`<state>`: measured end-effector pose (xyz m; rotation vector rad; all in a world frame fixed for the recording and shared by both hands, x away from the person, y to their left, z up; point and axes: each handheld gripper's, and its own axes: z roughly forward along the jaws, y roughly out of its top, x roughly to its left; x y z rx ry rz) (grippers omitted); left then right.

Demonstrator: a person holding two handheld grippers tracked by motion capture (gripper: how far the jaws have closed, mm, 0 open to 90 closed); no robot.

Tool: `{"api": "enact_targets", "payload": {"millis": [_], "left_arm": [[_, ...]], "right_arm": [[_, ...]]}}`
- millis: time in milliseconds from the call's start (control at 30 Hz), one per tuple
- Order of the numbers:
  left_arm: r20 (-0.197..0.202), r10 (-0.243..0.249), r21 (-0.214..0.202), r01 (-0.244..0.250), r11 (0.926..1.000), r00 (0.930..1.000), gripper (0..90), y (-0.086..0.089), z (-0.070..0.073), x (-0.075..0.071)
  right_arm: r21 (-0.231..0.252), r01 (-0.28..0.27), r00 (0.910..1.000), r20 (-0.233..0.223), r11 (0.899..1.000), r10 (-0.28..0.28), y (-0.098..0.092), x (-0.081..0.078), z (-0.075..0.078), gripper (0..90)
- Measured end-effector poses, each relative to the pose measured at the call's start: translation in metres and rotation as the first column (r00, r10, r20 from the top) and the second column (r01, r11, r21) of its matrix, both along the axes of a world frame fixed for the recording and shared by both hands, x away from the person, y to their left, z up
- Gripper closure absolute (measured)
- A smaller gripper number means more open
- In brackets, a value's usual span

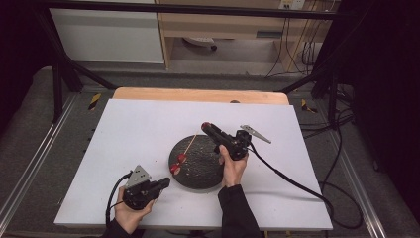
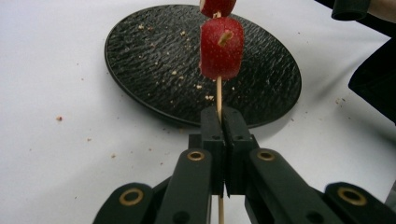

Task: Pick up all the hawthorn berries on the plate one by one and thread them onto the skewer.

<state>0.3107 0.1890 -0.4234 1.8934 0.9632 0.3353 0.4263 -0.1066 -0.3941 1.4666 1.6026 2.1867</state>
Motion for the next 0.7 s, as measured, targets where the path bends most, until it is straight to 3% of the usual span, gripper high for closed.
{"api": "enact_targets", "payload": {"millis": [700], "left_arm": [[0.021, -0.003, -0.024, 0.004, 0.9997, 0.9998, 88.5, -0.020, 0.004, 0.000]], "right_arm": [[0.090, 0.017, 0.9998, 0.005, 0.996, -0.017, -0.004, 0.002, 0.007, 62.5]]}}
